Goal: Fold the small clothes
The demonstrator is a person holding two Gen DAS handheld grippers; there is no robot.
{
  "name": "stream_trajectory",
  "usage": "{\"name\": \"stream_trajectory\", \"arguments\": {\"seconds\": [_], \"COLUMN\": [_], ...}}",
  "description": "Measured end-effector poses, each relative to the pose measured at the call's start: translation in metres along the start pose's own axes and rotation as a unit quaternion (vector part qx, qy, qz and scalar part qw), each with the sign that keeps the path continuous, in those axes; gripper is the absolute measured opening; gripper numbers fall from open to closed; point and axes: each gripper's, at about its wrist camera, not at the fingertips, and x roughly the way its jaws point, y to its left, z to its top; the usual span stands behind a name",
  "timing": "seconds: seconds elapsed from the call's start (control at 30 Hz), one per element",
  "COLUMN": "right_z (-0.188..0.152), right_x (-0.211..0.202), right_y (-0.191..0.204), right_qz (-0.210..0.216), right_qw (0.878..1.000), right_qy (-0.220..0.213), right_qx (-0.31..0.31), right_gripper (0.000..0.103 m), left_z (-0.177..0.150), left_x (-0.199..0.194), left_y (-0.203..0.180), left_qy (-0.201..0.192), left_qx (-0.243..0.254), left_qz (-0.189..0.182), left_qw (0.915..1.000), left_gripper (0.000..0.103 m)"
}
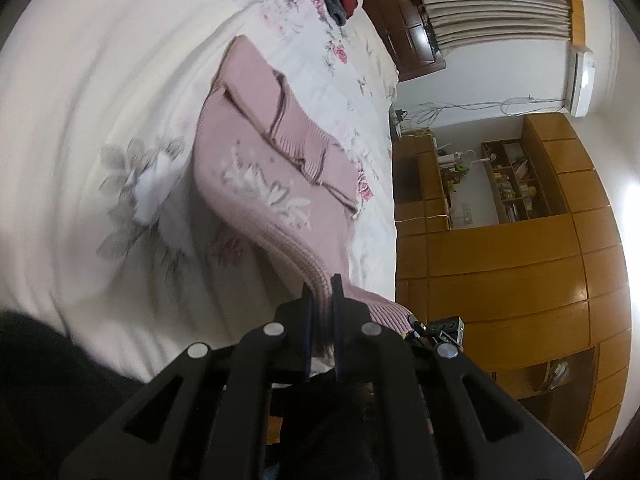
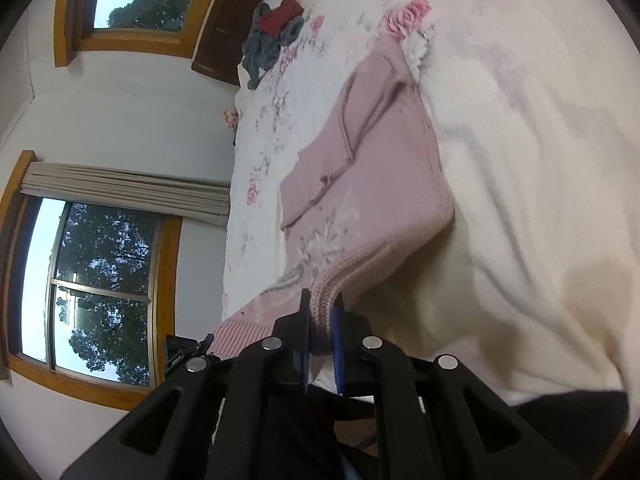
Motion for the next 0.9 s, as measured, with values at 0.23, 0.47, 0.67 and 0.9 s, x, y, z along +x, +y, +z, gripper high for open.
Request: {"name": "stream_trajectory", "arguments": {"seconds": [0.23,0.47,0.67,0.9], "right_z": [0.03,0.075,0.13,0.186], "right_x": [0.006,0.027,0.061,0.118], "right_y": [0.01,0.017,0.011,-0.02], "right_qz": [-0.002,-0.016,-0.051,-0.101], "right_qw": [1.0,1.0,0.999,0.994], "right_qy": [-0.011,-0.016,-0.009,0.012], "right_qx": [0.004,0.005,0.011,0.03], "right_gripper": [0.009,0.009,0.009,0.009], "left_z": [0.044,0.1,0.152,0.207], "left_x": [0.021,0.051,0.089,0.15], "left_y": [-0.001,0.007,0.022,0.054], "left_qy": [0.008,0.017,0.032,0.053], "left_qx": [-0.007,-0.023,-0.036,-0.049], "left_qz": [0.011,0.029,0.061,0.106], "left_qw": [0.9999,0.9992,0.997,0.9918], "left_gripper": [0.006,0.006,0.006,0.006]}}
